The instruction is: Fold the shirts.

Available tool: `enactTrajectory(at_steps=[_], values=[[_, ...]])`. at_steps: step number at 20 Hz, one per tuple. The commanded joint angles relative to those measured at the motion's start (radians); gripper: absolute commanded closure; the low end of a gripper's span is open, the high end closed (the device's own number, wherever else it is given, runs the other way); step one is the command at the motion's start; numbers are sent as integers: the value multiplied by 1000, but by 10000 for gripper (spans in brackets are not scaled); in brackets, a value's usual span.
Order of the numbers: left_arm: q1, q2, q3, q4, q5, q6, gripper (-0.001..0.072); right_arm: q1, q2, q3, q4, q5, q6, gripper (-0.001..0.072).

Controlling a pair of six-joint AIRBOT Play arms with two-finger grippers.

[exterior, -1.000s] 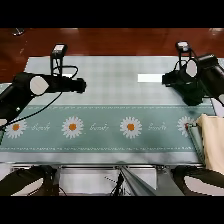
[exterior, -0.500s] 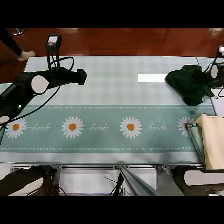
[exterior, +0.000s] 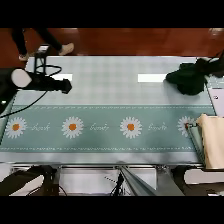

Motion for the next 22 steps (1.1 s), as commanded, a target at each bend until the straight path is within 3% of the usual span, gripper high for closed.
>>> enactTrajectory(at_steps=[1,7,10,15,17,22], values=[[113,138,-25,-8,-211,29,8,53,171,223,167,27,-169,678],[127,513,-234,-291,-168,29,7,231,504,327,163,26,-213,678],[127,640,-304,-340,-166,29,7,326,586,326,163,69,-247,678],[127,688,-326,-340,-159,3,7,524,565,235,177,420,-300,678],[127,676,-326,-340,-144,3,7,656,544,74,178,386,-280,678],[127,616,-327,-340,-137,3,8,917,392,-272,188,134,-126,678]])
